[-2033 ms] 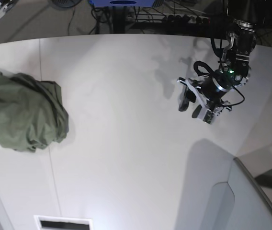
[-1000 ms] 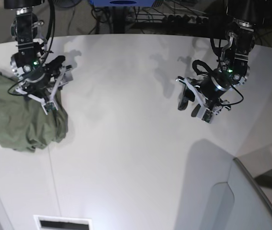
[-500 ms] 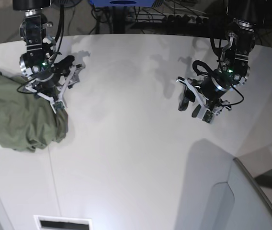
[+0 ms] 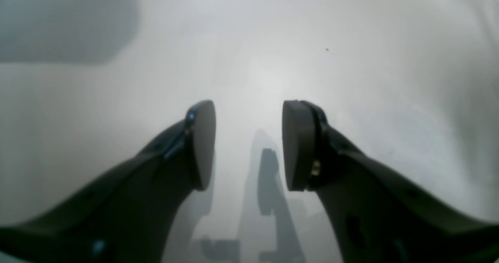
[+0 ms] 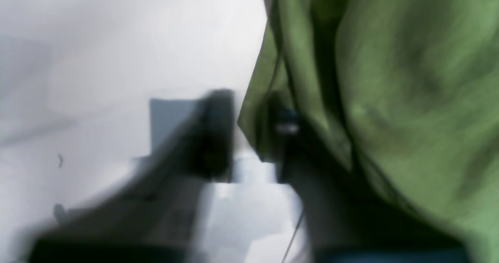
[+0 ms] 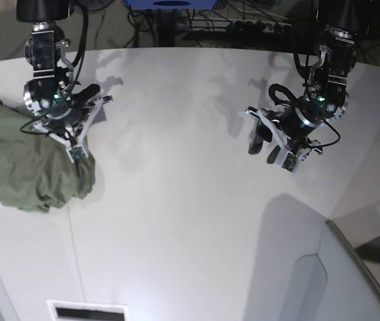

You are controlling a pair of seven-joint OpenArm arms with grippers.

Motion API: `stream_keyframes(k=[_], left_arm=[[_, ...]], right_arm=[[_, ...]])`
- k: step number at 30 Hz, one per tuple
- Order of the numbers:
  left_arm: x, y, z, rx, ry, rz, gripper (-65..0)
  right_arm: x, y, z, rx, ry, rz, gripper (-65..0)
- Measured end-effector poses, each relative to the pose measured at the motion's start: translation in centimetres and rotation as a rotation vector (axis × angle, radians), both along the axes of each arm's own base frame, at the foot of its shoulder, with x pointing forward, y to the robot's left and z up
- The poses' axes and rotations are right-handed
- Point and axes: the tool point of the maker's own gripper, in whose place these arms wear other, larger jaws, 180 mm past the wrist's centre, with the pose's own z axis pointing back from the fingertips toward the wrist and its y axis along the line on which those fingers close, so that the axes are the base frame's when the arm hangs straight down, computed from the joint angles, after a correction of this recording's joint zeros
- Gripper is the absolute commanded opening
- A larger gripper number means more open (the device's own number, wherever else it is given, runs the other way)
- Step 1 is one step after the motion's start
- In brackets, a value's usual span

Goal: Layout the t-shirt on the table in an organized manner, then fold the t-shirt properly
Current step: 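Regrasp the shirt edge with the right gripper and spread it outward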

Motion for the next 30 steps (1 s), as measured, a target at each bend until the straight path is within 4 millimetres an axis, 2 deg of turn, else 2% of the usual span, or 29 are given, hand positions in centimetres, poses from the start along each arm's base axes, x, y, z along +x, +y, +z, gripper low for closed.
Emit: stream_keyframes(k=[1,5,8,12,14,18,20,24,26,27,30], left_arm=[[0.0,0.0,0.0,0.0,-0.001,0.0,-37.8],[0.1,0.0,0.1,0.0,-0.003,0.0,-37.8],[0.1,0.0,0.1,0.001,-0.002,0.0,-37.8],[0.1,0.0,0.1,0.0,-0.003,0.0,-37.8],[0.1,0.0,0.1,-0.001,-0.003,0.0,-37.8],[0.2,0.0,0.2,-0.001,-0.007,0.0,-37.8],[0.2,0.0,0.3,-0.002,-0.008,0.0,-37.8],[0.2,0.0,0.2,0.0,-0.007,0.0,-37.8],[0.3,0.0,0.3,0.0,-0.01,0.0,-37.8],[0.4,0.0,0.4,0.001,-0.011,-0.002,-37.8],[1.1,0.0,0.9,0.002,-0.026,0.0,-37.8]], right_arm=[[0.1,-0.2,0.1,-0.01,0.018,-0.004,-62.7],[1.6,0.3,1.6,-0.032,0.015,-0.022,-65.0],[3.8,2.7,4.2,-0.001,-0.008,0.039,-65.0],[8.4,5.7,9.2,0.023,-0.145,0.092,-65.0],[9.8,6.9,10.6,0.026,-0.183,0.112,-65.0],[11.9,9.9,13.1,0.009,-0.247,0.187,-65.0],[12.9,12.2,14.6,0.024,-0.29,0.236,-65.0],[13.4,16.2,16.3,0.076,-0.335,0.322,-63.9],[13.5,17.5,15.5,0.136,-0.304,0.328,-57.3],[13.5,17.8,15.0,0.153,-0.283,0.327,-51.6],[14.0,17.5,14.6,0.162,-0.265,0.315,-29.7]])
